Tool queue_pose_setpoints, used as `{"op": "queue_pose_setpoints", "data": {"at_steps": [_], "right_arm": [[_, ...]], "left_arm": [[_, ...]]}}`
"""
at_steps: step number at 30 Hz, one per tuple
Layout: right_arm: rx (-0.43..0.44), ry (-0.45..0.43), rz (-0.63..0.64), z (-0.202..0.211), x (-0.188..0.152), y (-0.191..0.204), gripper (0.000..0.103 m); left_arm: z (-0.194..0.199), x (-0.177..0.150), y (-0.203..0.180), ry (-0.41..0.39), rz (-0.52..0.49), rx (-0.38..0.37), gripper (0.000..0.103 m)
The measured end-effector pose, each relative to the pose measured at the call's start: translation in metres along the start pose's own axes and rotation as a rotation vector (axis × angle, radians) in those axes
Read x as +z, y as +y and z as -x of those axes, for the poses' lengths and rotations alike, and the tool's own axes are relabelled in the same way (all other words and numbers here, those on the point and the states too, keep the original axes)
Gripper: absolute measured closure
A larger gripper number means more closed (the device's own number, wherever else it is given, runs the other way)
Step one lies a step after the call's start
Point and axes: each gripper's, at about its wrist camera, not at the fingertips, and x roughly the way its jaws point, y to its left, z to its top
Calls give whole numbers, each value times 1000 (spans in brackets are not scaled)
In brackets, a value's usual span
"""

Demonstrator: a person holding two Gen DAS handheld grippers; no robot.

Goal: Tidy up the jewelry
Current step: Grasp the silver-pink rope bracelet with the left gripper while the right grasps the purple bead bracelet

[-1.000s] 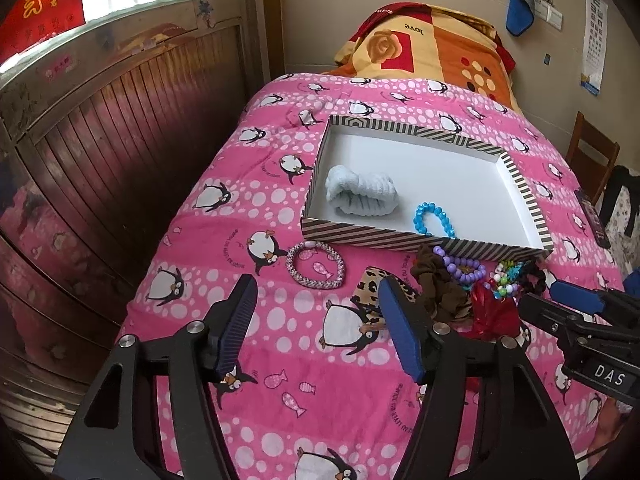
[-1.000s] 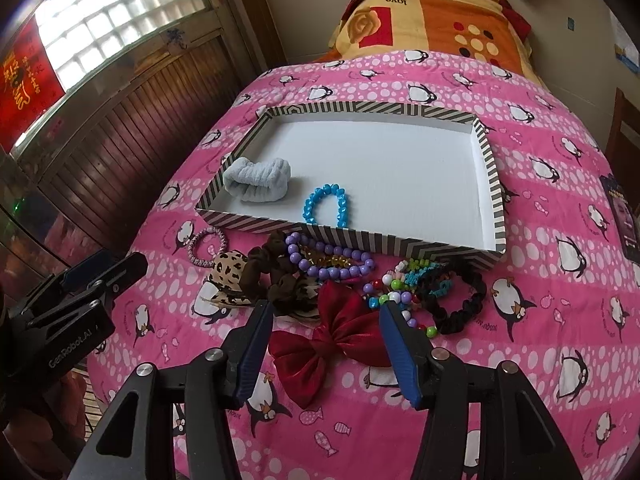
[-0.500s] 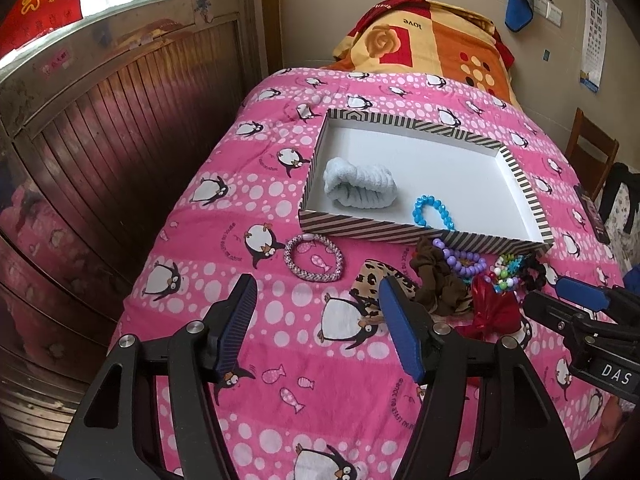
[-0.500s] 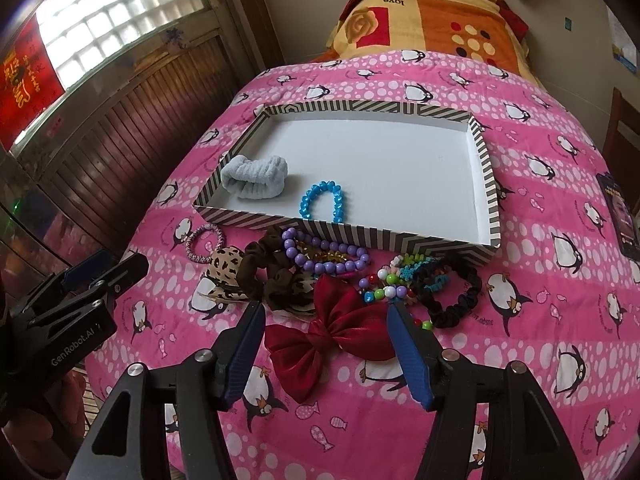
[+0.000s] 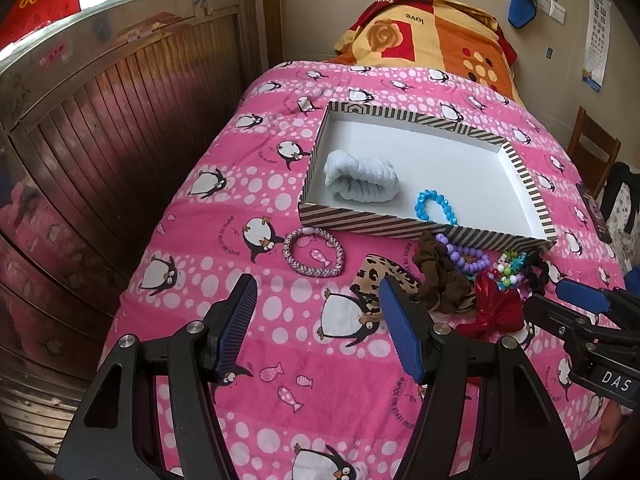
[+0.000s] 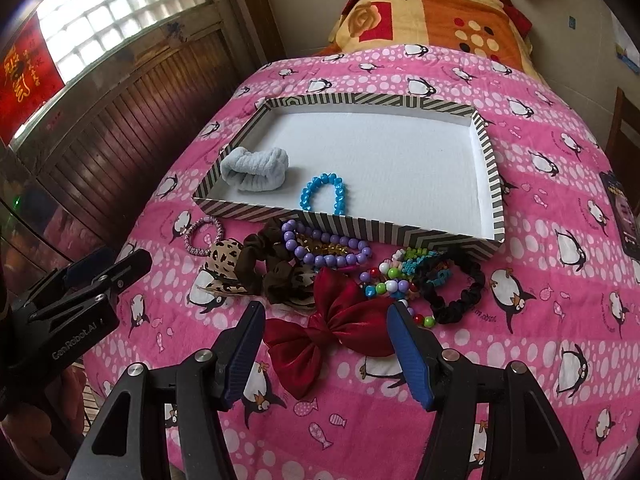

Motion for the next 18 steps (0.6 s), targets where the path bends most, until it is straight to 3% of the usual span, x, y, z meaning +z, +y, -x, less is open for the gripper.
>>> {"op": "queue_pose_setpoints", "data": {"at_steps": [9,18], "right_arm": [[-2,8,-1,-2,0,-2,42],[-1,5,-22,0,-2,-16,42]], "left_arm": [[-4,0,6,16,10,-15,40],[-17,-2,56,79,90,-86,40]]}}
